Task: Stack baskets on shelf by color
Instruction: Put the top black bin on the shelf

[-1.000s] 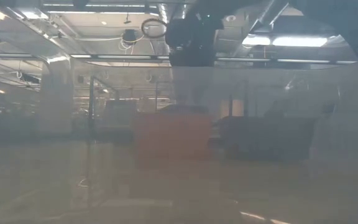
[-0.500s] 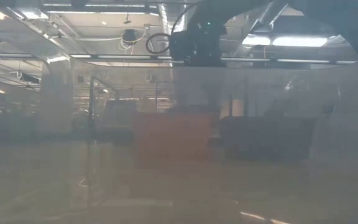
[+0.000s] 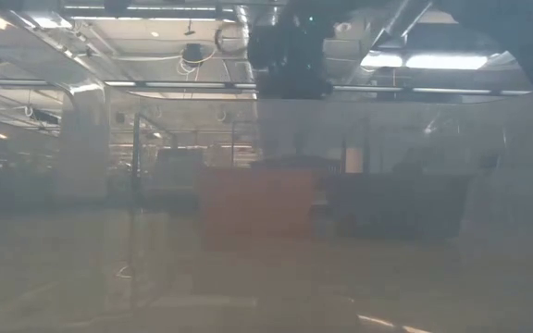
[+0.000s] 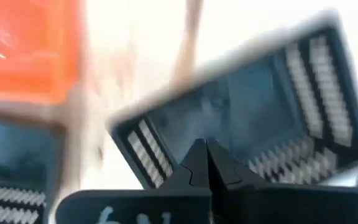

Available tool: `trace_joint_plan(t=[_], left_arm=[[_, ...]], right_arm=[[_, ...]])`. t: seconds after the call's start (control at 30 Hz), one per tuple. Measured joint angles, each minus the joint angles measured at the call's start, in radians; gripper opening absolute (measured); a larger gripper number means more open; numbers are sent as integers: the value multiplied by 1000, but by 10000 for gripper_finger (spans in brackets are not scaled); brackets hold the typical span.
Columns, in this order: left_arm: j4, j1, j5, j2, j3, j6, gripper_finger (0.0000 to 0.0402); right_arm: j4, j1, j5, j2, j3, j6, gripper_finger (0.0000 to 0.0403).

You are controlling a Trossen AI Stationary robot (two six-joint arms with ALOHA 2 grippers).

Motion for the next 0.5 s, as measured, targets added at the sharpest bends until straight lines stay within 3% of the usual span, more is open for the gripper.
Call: trace_joint_plan(t=[0.1,0.27,0.5], left_arm=[[0,0,0,0,0,-1,0],[0,0,0,0,0,-10,0],[-2,0,0,0,0,-35,0]], right_arm=[[62,13,-59,-1,25,-108,0],[129,34,-67,-1,25,-301,0],[126,-1,-67,29,24,-357,0]])
